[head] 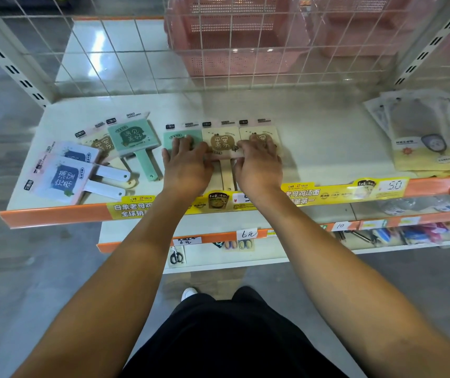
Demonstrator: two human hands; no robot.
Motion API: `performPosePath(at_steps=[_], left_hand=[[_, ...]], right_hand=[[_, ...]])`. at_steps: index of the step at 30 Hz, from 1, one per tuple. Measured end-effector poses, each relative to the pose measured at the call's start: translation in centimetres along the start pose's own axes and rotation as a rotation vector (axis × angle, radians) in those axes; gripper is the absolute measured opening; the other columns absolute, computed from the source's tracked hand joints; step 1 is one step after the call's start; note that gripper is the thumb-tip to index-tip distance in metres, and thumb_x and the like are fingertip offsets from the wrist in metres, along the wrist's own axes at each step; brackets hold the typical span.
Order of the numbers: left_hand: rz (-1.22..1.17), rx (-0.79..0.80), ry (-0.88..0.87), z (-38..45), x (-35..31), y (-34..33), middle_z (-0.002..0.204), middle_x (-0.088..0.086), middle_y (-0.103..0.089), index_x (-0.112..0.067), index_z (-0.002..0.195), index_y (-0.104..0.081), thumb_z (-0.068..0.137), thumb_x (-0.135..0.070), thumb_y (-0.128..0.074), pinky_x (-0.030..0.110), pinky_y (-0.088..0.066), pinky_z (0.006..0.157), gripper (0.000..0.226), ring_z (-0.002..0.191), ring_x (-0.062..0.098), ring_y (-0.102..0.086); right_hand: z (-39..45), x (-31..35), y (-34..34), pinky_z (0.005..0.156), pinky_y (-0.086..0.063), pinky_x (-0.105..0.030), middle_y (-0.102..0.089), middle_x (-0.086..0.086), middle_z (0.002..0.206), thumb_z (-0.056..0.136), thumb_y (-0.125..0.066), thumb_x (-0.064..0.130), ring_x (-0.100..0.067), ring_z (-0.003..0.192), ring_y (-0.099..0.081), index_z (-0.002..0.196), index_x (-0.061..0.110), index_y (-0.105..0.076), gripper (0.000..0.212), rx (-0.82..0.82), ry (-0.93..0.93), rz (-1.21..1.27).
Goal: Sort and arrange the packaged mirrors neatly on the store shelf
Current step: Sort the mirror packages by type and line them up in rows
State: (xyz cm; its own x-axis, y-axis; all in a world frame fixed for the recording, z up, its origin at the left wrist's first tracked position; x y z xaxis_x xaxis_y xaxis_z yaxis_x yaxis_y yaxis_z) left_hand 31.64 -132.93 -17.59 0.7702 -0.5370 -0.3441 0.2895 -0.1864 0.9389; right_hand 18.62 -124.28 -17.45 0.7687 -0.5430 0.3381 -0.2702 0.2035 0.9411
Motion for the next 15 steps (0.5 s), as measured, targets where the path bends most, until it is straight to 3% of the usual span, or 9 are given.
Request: performPosePath(at_steps=[7, 15], left_hand=[[-0.031, -0.013, 0.028, -0.23, -0.36, 0.07, 0.144, 0.013, -0.036, -0.021, 0.126, -0.054, 0.09, -0.029, -0.051, 0.056, -0.014, 0.116, 0.037, 0.143, 0.038, -0.018], [-0.021, -0.001, 0.012, -0.09, -0.25, -0.08, 0.142, 0.013, -0.038, -0.021, 0.124, -0.054, 0.088, -0.031, -0.052, 0.057, -0.019, 0.113, 0.037, 0.14, 0.037, -0.023]], right_hand=[[-0.16, 0.09, 0.04, 0.118, -0.022, -0.045, -0.033, -0.002, 0.156, 0.095, -0.045, 0.026, -0.033, 0.148, -0.013, 0.138, 0.024, -0.048, 0.043, 0.019, 0.001, 0.009], [0.38, 0.32, 0.12, 0.119, -0.02, -0.045, -0.03, -0.002, 0.156, 0.093, -0.049, 0.031, -0.032, 0.148, -0.012, 0.144, 0.02, -0.039, 0.053, 0.059, -0.014, -0.009]])
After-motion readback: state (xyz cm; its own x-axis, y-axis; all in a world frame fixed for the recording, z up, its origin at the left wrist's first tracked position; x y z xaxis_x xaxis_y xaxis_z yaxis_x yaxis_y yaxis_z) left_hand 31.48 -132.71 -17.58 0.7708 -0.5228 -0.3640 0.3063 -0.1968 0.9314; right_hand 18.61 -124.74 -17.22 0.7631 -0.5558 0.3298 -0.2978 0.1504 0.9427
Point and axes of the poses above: each hand's wrist, its own z-axis towards the middle knuckle, its own y-axis out of the back of the hand, x = y × z, the point moved 9 cm from there along z, towards the middle knuckle
